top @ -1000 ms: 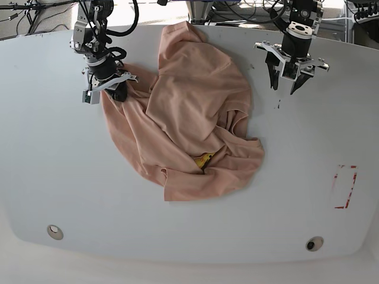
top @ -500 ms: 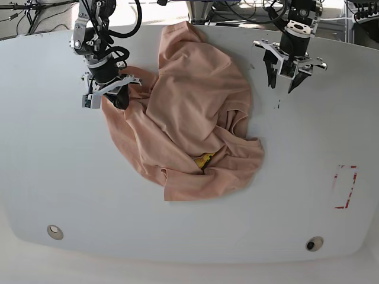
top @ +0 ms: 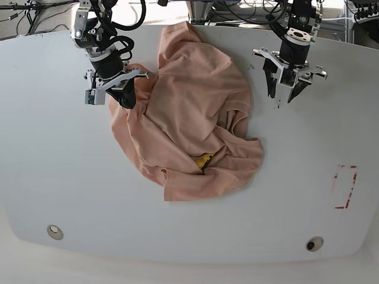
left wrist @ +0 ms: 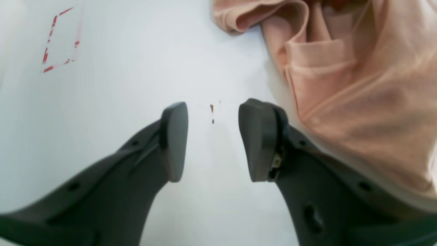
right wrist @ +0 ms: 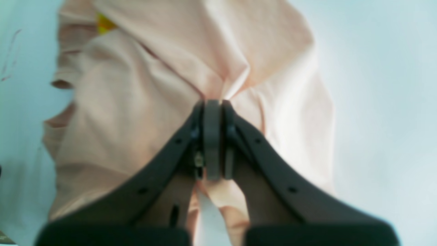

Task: Fold the T-shirt properly
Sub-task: 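Pull the grasped shirt edge back with the right gripper, then move the left gripper down onto the shirt near the smiley print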

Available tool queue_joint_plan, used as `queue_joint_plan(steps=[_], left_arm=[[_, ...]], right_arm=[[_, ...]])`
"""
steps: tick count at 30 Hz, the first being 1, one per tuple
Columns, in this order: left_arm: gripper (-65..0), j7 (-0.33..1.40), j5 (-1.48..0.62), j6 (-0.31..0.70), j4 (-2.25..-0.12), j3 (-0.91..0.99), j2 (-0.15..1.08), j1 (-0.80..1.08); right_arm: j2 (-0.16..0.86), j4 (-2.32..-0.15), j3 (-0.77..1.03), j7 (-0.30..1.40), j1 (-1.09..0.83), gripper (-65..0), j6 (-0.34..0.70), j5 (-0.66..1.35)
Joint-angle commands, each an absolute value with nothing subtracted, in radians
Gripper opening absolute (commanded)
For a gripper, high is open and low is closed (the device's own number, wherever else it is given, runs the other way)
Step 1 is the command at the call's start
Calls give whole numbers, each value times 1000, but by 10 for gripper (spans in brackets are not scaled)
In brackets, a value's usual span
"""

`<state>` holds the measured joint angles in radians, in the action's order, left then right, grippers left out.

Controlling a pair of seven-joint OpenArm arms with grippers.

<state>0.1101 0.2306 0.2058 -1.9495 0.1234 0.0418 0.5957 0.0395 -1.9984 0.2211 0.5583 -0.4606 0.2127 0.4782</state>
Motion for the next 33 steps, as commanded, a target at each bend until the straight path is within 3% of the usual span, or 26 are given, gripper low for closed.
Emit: queue_joint_plan(steps=[1, 11, 33], left_arm=[[-393, 82, 221, 199, -1961, 122, 42, 576], [-387, 126, 218, 198, -1948, 128, 38, 455], [-367, 260, 118, 200, -1918, 135, 59, 428]], right_arm=[[55, -2024, 220, 543, -466, -647, 220, 486], [195, -1992, 220, 527, -488, -646, 209, 495], [114, -1979, 317, 584, -426, -650, 205, 483]])
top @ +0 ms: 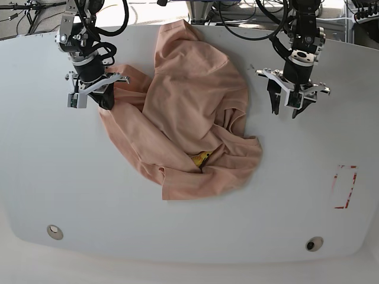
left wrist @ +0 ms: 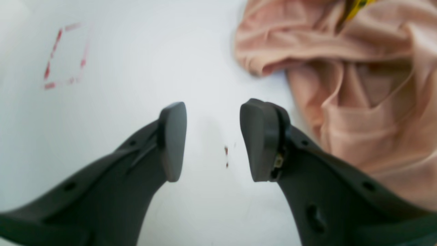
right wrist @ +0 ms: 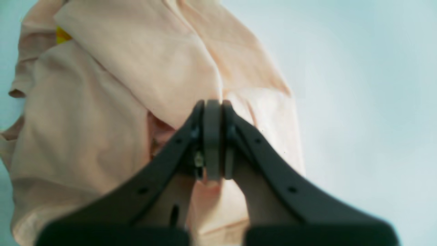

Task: Fold the T-shirt properly
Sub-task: 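Move the left gripper down onto the shirt near the smiley print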

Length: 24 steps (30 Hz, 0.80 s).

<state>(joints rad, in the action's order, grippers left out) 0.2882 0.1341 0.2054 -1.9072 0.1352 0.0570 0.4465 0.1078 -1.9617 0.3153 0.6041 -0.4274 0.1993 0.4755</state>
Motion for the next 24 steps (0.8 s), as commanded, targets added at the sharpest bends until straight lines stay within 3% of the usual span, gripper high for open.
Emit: queue_joint_plan(steps=[1, 16, 24], left_arm=[[-364, 271, 114, 199, -1898, 133, 56, 405], [-319, 423, 36, 199, -1702, 129, 33, 140], [-288, 443, -65, 202, -1677, 118, 51, 108]], right_arm=[[118, -1981, 307, 582, -425, -650, 209, 485], [146, -1990, 289, 608, -398, -649, 209, 486], [150, -1991, 296, 596, -413, -649, 214, 488]])
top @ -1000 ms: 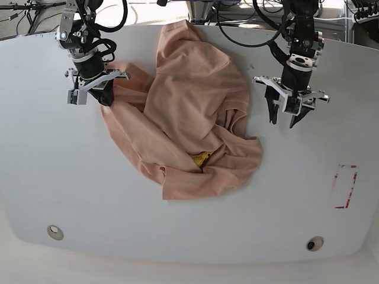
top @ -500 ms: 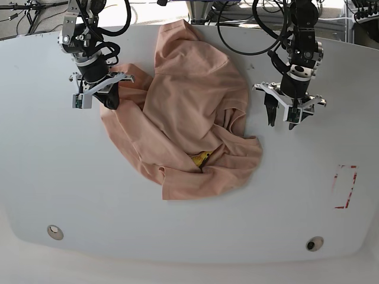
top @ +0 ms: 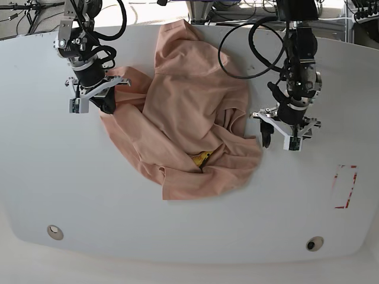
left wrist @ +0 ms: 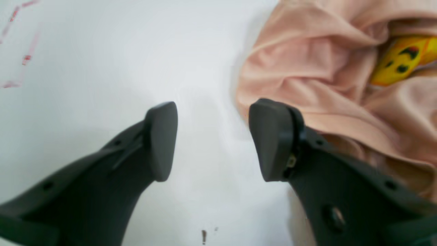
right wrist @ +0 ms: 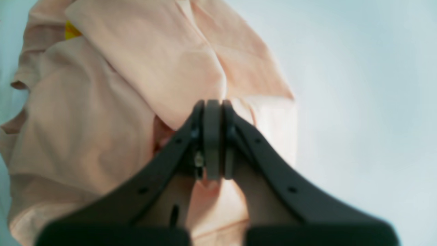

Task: Fold the T-shirt properly
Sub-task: 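Move the left gripper down onto the shirt near the smiley print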

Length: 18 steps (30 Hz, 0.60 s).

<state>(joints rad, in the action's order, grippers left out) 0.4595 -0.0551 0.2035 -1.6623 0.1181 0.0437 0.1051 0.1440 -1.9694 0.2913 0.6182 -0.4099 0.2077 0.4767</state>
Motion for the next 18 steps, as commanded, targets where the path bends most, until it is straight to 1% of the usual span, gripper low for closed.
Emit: queue_joint_plan(steps=[1, 6, 12, 16, 18], left_arm=[[-284, 439, -74, 201, -1679, 116, 53, 113], [-274, 432, -97, 201, -1683, 108, 58, 130], [-293, 454, -63, 206, -1658, 94, 47, 143], [-296, 458, -51, 207, -1628, 91, 45, 141], [-293, 450, -49, 211, -1574, 101, 46, 130]], right_arm=[[150, -1991, 297, 595, -414, -649, 215, 488], [147, -1995, 302, 591, -420, -649, 216, 487], [141, -1997, 302, 588, -419, -650, 215, 488], [138, -1992, 303, 588, -422, -650, 215, 489], [143, -1987, 300, 589, -428, -650, 216, 487]])
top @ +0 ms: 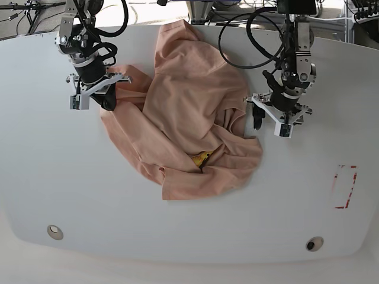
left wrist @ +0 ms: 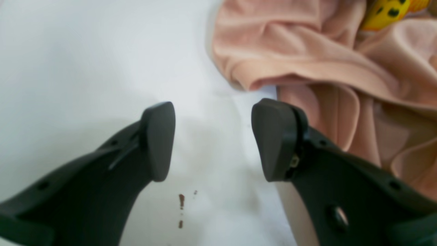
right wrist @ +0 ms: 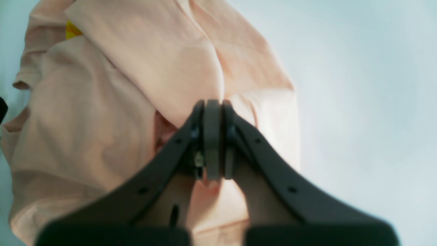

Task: Fold the T-shirt properly
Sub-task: 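Move the left gripper down onto the shirt near the smiley print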

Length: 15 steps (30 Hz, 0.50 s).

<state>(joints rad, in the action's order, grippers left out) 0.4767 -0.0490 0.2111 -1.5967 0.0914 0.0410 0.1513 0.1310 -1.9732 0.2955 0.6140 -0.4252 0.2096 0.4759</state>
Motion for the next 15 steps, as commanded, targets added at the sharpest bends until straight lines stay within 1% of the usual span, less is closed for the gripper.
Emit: queue_joint_plan(steps=[1, 8, 15], left_arm=[[-293, 451, -48, 214, -1564, 102, 46, 127], [-292, 454, -48, 223, -1505, 101, 39, 107], [-285, 438, -51, 210, -1449, 82, 10, 68]], right_arm=[[143, -1985, 299, 590, -427, -650, 215, 487], [144, -1980, 297, 591, -429, -650, 214, 486], [147, -1981, 298, 592, -427, -650, 214, 485]])
